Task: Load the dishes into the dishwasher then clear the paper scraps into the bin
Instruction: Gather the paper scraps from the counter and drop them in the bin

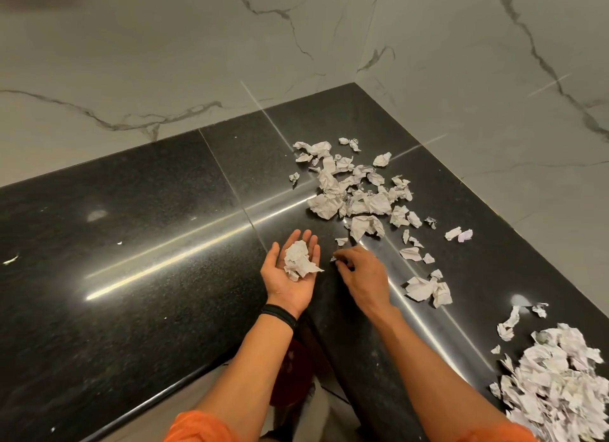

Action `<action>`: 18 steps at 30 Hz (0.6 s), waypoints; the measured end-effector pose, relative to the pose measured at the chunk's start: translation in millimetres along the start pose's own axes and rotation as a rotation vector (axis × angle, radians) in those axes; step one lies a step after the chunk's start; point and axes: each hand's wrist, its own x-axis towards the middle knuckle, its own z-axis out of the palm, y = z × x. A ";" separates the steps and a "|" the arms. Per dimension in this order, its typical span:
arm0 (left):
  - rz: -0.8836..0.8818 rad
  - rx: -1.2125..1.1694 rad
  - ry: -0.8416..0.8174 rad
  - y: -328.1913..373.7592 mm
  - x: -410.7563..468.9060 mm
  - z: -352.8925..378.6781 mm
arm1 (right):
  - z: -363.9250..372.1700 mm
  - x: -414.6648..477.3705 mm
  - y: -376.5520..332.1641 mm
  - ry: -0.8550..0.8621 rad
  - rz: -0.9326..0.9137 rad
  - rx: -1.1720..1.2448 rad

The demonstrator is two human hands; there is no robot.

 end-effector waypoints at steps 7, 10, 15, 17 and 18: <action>-0.007 0.031 -0.002 -1.7 8.6 -2.8 | -14.1 -20.8 -29.3 0.189 0.006 0.388; -0.036 0.011 -0.021 -7.2 12.7 -1.2 | -17.3 -30.3 -50.1 0.107 -0.162 0.424; -0.077 0.015 -0.056 -16.2 11.5 2.8 | -15.7 -30.7 -50.8 0.031 -0.167 0.425; -0.068 -0.013 -0.063 -17.4 9.6 3.4 | -22.6 -23.2 -40.5 0.125 -0.060 0.469; -0.062 -0.019 -0.057 -17.5 8.8 3.2 | -26.0 -16.9 -34.4 0.169 -0.007 0.455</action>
